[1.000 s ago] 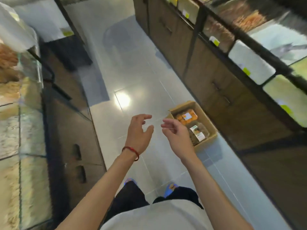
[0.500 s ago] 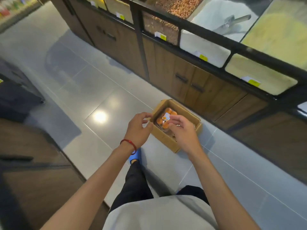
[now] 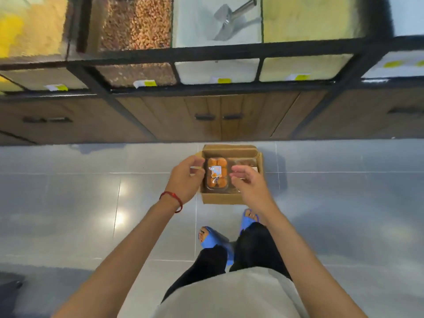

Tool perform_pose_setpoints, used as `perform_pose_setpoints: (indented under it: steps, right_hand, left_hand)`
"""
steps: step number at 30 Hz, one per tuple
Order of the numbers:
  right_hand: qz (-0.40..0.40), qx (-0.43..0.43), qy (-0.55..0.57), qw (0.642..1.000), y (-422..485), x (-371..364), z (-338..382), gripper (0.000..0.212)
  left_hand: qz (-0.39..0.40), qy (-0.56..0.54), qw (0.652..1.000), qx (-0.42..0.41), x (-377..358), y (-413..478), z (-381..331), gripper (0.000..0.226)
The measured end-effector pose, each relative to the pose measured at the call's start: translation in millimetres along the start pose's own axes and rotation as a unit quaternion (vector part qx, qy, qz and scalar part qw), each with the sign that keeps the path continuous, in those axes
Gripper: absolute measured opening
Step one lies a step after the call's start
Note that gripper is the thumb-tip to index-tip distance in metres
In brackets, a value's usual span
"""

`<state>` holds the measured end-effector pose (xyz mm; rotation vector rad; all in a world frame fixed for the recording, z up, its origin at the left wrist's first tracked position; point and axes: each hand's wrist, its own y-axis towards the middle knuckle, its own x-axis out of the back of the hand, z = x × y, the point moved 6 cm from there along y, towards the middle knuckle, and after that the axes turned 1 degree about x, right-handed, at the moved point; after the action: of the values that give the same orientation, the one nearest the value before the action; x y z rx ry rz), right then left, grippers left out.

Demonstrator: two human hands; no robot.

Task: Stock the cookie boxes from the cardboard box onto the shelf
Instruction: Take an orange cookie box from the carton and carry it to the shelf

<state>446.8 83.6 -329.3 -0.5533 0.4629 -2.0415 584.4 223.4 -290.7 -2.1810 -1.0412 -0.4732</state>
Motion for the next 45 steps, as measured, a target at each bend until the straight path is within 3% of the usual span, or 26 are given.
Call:
perform_pose_setpoints:
  steps: [3,11,16,22,28,32,37,45]
  right_hand:
    - [-0.057,-0.013,0.061,0.996,18,6,-1,0.022]
    - [-0.098,-0.072,0.076,0.990,63,29,-4,0.029]
    - [-0.171,-0.119,0.120,0.971,82,27,-17,0.025]
    - [-0.284,-0.190,0.209,0.916,110,-24,-52,0.022]
    - [-0.387,-0.252,0.317,0.828,124,-91,-81,0.026]
    - [-0.409,-0.275,0.380,0.783,134,-129,-104,0.023]
    - [-0.411,-0.291,0.419,0.755,165,-173,-162,0.023]
    - [-0.405,-0.301,0.448,0.738,252,-227,-293,0.042]
  left_hand:
    - [0.041,0.018,0.999,-0.020,-8,34,-12,0.025]
    - [0.117,0.051,0.991,-0.029,-37,106,-23,0.023]
    - [0.187,0.065,0.980,-0.026,-48,147,-18,0.021]
    - [0.290,0.131,0.946,-0.065,-54,209,1,0.016]
    - [0.400,0.246,0.870,-0.150,-61,251,27,0.023]
    - [0.415,0.298,0.846,-0.150,-83,277,55,0.026]
    - [0.421,0.365,0.821,-0.127,-131,307,120,0.026]
    - [0.432,0.419,0.790,-0.115,-232,376,244,0.035]
